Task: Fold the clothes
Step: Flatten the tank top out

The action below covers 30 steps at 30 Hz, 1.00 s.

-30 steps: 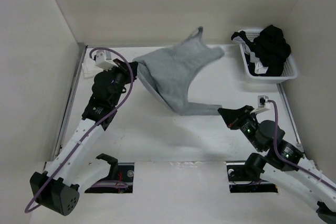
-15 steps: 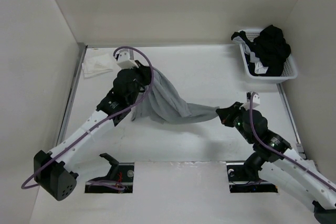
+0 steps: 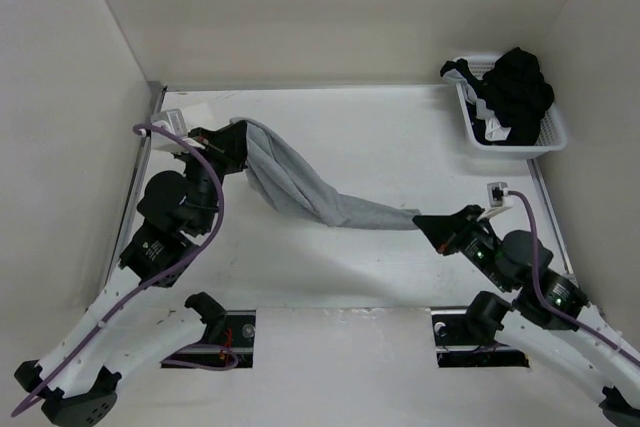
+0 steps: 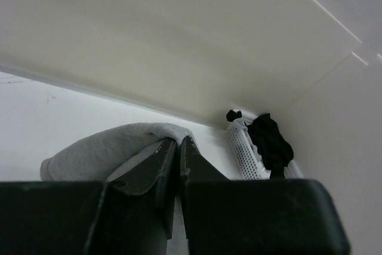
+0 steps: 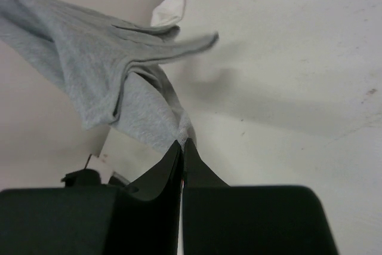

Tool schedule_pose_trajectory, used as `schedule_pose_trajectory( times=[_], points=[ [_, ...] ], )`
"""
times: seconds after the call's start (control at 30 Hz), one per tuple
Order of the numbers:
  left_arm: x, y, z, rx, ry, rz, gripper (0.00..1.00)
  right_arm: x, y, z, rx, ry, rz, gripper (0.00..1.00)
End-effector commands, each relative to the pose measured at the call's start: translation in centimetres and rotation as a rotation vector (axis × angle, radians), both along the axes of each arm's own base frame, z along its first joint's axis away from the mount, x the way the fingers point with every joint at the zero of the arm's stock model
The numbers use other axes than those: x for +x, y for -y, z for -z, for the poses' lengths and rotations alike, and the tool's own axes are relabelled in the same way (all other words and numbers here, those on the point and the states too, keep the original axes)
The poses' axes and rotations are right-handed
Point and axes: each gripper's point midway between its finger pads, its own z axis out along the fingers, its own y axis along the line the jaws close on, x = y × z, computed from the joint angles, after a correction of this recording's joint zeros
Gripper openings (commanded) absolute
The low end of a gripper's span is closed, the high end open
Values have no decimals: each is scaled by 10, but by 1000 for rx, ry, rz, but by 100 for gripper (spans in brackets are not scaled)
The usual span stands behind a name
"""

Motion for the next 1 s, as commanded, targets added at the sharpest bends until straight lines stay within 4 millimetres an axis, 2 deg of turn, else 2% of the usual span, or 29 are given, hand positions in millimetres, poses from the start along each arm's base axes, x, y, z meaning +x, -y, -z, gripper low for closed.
schedule_pose_trajectory(
  times=[0.0,0.1,0.23,0.37,0.47,0.53,0.57,0.63,0.7,0.73,0.8,0.83,0.87,0.97],
  points=[
    [-4,8,9,48,-2,39,3,-16,10,-36,58,58,-20,0],
    [7,16,44,96,-61,57,4,-11,14,-27,5,45,14,0],
    [41,22,100,121,-176,51,5,16,0,18,-139,-51,54,0],
    [91,24,163,76,-314,60,6,45,-13,57,-220,-149,86,0],
    [142,14,203,48,-395,2,6,68,-9,84,-253,-211,143,0],
    [178,12,213,51,-422,-28,7,81,-2,91,-249,-234,184,0],
    [194,18,211,57,-427,-17,11,85,0,94,-240,-239,193,0],
    [209,30,202,73,-439,8,21,92,7,94,-214,-239,222,0],
    [203,40,194,96,-431,13,32,95,13,94,-193,-235,246,0],
    [195,38,195,114,-435,-4,36,96,15,93,-184,-232,255,0],
    [166,27,213,131,-465,-54,40,97,19,92,-170,-223,266,0],
    [148,20,227,129,-490,-75,39,97,19,94,-167,-222,265,0],
    [128,16,240,121,-513,-82,33,97,19,94,-161,-218,259,0],
    [71,14,280,123,-586,-46,19,95,16,97,-158,-212,240,0]
  ],
)
